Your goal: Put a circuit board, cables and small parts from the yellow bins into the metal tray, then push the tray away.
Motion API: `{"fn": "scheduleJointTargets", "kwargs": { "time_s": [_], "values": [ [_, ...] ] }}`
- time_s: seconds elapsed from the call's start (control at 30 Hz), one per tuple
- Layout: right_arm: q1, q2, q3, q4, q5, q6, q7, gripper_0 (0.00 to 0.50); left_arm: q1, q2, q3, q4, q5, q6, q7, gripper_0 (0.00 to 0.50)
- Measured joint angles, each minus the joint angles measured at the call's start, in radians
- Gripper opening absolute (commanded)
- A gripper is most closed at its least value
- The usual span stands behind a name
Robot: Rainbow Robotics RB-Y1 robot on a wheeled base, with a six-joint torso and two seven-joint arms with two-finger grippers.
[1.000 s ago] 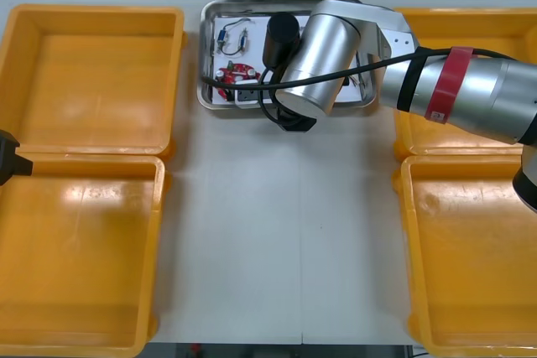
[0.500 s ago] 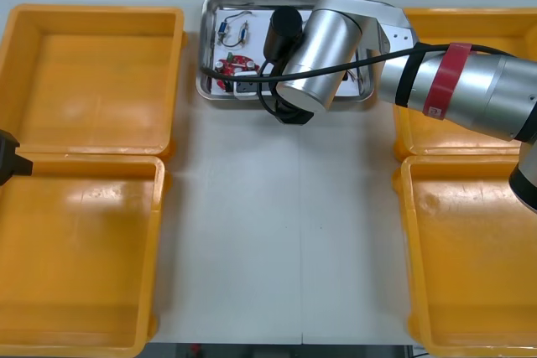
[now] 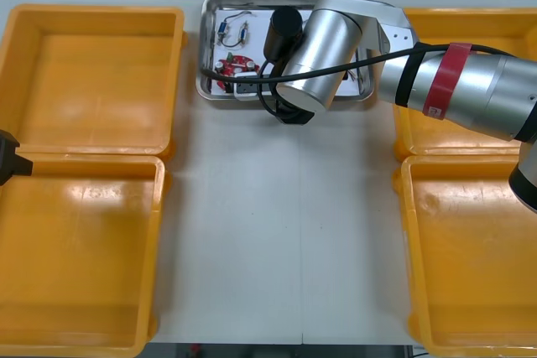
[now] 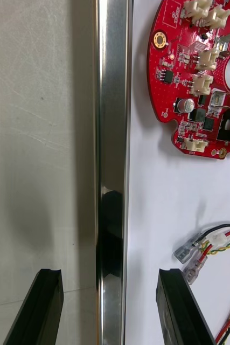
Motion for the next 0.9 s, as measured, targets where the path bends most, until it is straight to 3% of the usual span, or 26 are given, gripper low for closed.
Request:
{"fn": "scheduleJointTargets", "kwargs": {
  "time_s": [0.17, 0.37, 0.57, 0.9],
  "values": [
    [0.0, 0.001, -0.002, 0.0, 0.0, 0.021, 0.0, 0.5, 0.0, 0.0, 0.0, 0.0, 0.0, 0.0, 0.0, 0.5],
    [0.0, 0.002, -0.022, -0.032, -0.001, 0.126, 0.0, 0.5, 0.0, 0.0, 0.0, 0.0, 0.0, 0.0, 0.0, 0.5],
    [0.011, 0.002, -0.082, -0.119, -0.001, 0.266, -0.001, 0.5, 0.0, 0.0, 0.0, 0.0, 0.0, 0.0, 0.0, 0.5],
    [0.119, 0.0, -0.308, -0.305, -0.001, 0.54, -0.048, 0.5, 0.0, 0.0, 0.0, 0.0, 0.0, 0.0, 0.0, 0.5]
  ]
}}
